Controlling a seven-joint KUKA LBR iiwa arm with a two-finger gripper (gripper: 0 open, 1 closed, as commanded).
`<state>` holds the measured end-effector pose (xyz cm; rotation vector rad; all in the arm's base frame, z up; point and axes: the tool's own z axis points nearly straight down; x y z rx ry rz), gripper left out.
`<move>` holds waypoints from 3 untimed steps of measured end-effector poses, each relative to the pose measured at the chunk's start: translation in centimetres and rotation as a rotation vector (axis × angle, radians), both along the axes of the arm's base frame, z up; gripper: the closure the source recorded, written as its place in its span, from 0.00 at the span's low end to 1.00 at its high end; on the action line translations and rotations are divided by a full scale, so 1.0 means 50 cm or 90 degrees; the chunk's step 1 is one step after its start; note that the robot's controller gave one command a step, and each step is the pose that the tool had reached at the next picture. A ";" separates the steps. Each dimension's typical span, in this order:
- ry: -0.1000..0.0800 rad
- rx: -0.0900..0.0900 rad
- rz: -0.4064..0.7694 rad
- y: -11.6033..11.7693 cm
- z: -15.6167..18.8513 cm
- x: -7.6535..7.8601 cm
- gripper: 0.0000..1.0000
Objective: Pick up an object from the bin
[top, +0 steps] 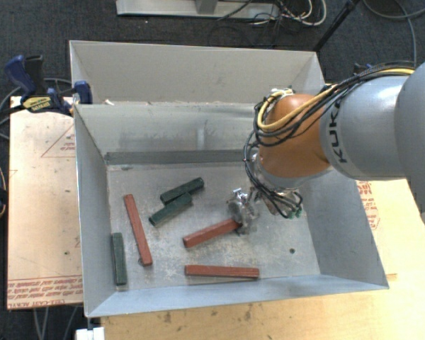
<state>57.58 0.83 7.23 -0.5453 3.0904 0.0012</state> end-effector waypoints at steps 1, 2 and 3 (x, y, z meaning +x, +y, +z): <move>-0.005 0.000 0.198 0.106 0.226 0.100 1.00; -0.001 0.000 0.197 0.103 0.220 0.096 1.00; 0.000 0.000 0.197 0.103 0.220 0.096 0.00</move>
Offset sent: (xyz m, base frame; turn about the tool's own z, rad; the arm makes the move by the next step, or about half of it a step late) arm 0.0473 0.0510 0.1098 -0.3122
